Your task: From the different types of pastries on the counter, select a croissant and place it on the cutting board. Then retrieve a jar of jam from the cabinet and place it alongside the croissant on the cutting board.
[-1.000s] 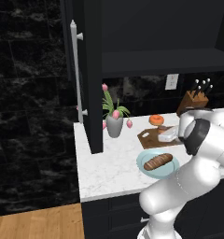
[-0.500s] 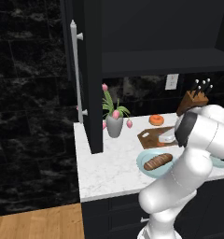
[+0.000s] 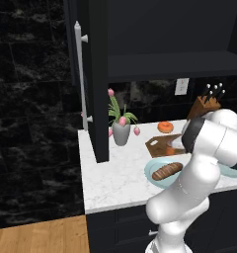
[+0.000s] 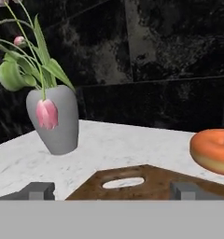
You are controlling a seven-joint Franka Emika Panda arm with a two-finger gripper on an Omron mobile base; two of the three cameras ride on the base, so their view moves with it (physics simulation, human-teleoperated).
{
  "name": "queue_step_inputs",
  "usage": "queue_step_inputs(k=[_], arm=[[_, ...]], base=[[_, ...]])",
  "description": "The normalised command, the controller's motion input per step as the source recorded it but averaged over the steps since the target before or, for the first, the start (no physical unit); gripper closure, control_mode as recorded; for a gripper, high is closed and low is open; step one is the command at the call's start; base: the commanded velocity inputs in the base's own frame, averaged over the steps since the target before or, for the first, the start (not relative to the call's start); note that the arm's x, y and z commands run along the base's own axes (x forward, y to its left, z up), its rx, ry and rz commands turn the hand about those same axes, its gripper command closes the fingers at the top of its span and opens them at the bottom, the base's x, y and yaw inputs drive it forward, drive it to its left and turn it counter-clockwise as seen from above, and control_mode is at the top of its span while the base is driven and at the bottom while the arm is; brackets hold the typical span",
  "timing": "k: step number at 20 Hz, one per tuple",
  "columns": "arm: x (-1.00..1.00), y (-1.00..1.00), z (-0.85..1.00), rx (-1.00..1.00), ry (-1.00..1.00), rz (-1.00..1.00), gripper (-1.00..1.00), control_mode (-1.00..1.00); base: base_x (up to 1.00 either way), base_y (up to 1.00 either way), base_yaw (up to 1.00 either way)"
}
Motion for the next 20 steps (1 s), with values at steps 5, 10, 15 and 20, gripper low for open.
queue_step_inputs(k=[5,10,15,20], arm=[[-0.56,-0.1,0.3,0.03,-0.05,-0.03,-1.0,-1.0],[-0.92,0.0,0.29,0.0,0.05,-0.06,-1.0,-1.0],[-0.65,0.0,0.45,0.0,0.34,-0.1,-1.0,-1.0],[-0.63,0.01,0.34,-0.03,0.5,-0.07,-1.0,-1.0]], base=[[0.0,0.0,0.0],[0.0,0.0,0.0],[0.0,0.0,0.0],[0.0,0.0,0.0]])
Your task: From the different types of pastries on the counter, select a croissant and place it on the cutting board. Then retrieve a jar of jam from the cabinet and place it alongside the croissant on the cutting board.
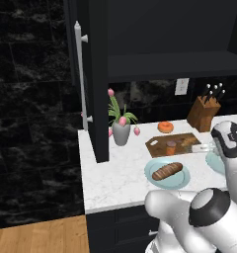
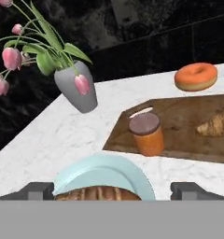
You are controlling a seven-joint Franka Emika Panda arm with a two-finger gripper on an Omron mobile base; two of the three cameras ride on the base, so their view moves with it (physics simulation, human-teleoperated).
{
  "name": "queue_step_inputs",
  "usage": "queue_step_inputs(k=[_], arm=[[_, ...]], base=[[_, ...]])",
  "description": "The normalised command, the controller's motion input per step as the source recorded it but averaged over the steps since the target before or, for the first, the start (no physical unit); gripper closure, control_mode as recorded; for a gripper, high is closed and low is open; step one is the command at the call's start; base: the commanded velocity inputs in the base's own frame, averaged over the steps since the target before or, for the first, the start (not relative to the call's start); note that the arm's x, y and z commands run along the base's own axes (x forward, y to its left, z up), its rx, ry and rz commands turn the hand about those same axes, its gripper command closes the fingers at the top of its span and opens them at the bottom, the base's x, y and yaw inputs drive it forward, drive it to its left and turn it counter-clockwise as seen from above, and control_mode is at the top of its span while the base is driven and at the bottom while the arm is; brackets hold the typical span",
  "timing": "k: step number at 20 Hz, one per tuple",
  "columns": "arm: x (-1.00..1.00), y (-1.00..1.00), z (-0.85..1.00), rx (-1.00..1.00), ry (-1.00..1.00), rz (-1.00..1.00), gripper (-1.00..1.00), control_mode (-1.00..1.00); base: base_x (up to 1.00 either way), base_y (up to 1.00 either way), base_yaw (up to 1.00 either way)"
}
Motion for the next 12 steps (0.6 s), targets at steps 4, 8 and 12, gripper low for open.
queue_step_inputs(k=[4,8,12], arm=[[-0.97,0.17,-0.38,-0.15,0.29,-0.06,-1.0,-1.0],[-1.0,0.13,-0.31,-0.14,0.11,-0.01,-1.0,-1.0],[-0.92,0.06,0.3,-0.08,-0.01,0.0,-1.0,-1.0]], base=[[0.0,0.0,0.0],[0.0,0.0,0.0],[0.0,0.0,0.0]])
